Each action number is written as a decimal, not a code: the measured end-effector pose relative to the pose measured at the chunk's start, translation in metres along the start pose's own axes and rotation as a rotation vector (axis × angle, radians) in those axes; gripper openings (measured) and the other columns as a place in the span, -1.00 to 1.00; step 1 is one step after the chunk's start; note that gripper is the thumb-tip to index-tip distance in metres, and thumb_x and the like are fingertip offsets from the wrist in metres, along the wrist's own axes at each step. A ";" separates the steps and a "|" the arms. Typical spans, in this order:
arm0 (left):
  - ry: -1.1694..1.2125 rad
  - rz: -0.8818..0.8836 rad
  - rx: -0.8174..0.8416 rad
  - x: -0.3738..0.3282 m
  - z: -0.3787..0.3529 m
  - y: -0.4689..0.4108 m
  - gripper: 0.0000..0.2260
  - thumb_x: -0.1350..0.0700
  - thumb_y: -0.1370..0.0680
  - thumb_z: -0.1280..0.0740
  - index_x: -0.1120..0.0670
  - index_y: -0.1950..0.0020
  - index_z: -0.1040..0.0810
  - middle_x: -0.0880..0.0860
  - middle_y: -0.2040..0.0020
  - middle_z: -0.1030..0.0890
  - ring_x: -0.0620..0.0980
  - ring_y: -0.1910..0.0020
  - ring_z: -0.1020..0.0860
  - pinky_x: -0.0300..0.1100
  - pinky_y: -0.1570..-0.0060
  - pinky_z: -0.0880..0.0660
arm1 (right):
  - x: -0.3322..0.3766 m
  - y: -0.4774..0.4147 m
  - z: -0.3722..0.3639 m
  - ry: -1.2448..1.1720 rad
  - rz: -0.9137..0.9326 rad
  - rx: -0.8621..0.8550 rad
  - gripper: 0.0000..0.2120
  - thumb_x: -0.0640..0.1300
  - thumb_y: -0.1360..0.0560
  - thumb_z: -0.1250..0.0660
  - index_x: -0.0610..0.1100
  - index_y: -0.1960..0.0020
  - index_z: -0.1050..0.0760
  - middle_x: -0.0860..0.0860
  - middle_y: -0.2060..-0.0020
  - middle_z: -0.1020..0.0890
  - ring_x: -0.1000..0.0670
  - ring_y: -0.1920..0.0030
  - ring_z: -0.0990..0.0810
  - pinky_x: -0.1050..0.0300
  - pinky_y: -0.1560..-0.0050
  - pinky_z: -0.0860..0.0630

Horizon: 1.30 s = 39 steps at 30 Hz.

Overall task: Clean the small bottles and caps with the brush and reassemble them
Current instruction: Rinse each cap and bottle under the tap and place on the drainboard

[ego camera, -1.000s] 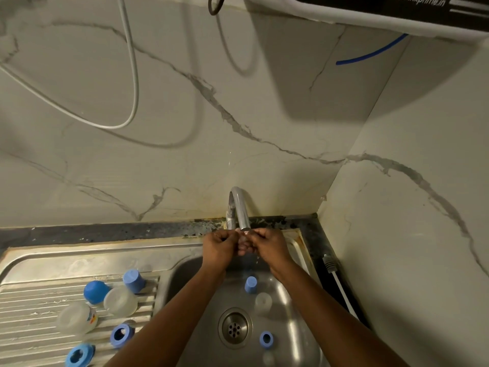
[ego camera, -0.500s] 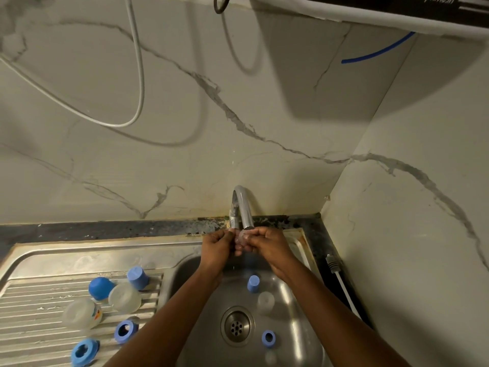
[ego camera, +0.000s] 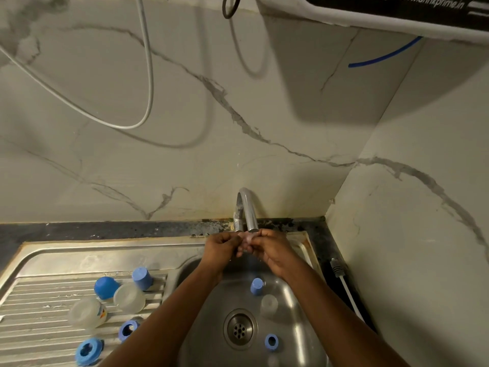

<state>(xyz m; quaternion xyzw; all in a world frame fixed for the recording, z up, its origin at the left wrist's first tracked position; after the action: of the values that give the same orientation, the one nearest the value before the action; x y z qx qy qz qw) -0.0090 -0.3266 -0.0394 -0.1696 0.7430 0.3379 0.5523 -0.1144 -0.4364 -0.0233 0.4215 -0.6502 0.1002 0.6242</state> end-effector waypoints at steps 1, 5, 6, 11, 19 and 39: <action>0.006 -0.005 -0.021 0.000 0.002 0.000 -0.83 0.16 -0.67 -0.38 0.20 -0.03 -0.74 0.27 0.11 -0.72 0.15 0.14 -0.62 0.04 -0.02 -0.61 | 0.000 0.000 -0.003 -0.015 -0.009 0.019 -0.88 -0.46 -0.57 -0.32 -0.37 -0.03 -0.61 -0.25 0.04 -0.74 -0.10 0.13 -0.75 0.18 0.13 -0.66; -0.013 -0.057 -0.096 -0.003 0.007 0.002 -0.86 0.15 -0.64 -0.42 0.17 0.00 -0.75 0.19 0.15 -0.75 0.15 0.13 -0.68 0.10 -0.10 -0.65 | 0.003 0.004 -0.005 -0.157 -0.086 0.125 -0.76 -0.47 -0.61 -0.21 -0.41 -0.24 -0.54 -0.28 -0.12 -0.70 -0.18 -0.08 -0.73 0.11 -0.01 -0.68; -0.025 -0.073 -0.114 -0.005 0.007 0.003 -0.86 0.15 -0.63 -0.43 0.16 0.01 -0.75 0.17 0.16 -0.75 0.17 0.11 -0.71 0.13 -0.12 -0.66 | 0.003 0.006 -0.004 -0.185 -0.101 0.146 -0.75 -0.45 -0.62 -0.20 -0.41 -0.25 -0.53 -0.29 -0.13 -0.70 -0.20 -0.10 -0.73 0.10 -0.01 -0.69; -0.130 -0.134 -0.135 -0.012 0.007 0.006 -0.90 0.15 -0.62 -0.44 0.15 0.00 -0.74 0.09 0.18 -0.76 0.07 0.14 -0.75 0.12 -0.11 -0.68 | -0.001 0.010 0.003 -0.170 -0.104 0.082 -0.75 -0.22 -0.68 -0.28 -0.29 -0.31 -0.54 -0.28 -0.11 -0.71 -0.19 -0.07 -0.74 0.11 0.09 -0.67; -0.176 -0.235 -0.079 -0.018 0.000 0.016 -0.93 0.21 -0.61 -0.45 0.15 -0.02 -0.74 0.09 0.16 -0.76 0.08 0.12 -0.75 0.11 -0.10 -0.69 | -0.005 0.006 0.000 -0.141 -0.037 -0.020 -0.79 -0.26 -0.60 -0.41 -0.34 -0.19 -0.63 -0.21 -0.04 -0.75 -0.15 -0.11 -0.74 0.01 -0.20 -0.65; -0.213 -0.198 -0.087 -0.021 0.017 0.035 -0.86 0.16 -0.65 -0.40 0.16 0.03 -0.73 0.15 0.22 -0.73 0.18 0.16 -0.72 0.01 0.01 -0.69 | -0.003 0.020 0.008 0.130 0.072 -0.136 -0.78 -0.18 -0.51 -0.54 -0.27 -0.08 -0.65 -0.16 0.11 -0.76 -0.13 0.05 -0.77 -0.03 -0.05 -0.71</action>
<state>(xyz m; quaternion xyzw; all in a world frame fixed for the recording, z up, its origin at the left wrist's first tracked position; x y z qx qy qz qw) -0.0118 -0.2921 -0.0115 -0.2289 0.6443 0.3298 0.6509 -0.1338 -0.4280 -0.0194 0.3473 -0.6282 0.1054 0.6882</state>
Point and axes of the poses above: each hand's wrist, its own y-axis away from the middle knuckle, its own z-axis out of the back of the hand, x = y × z, the point moved 5 cm from there along -y, towards the middle knuckle
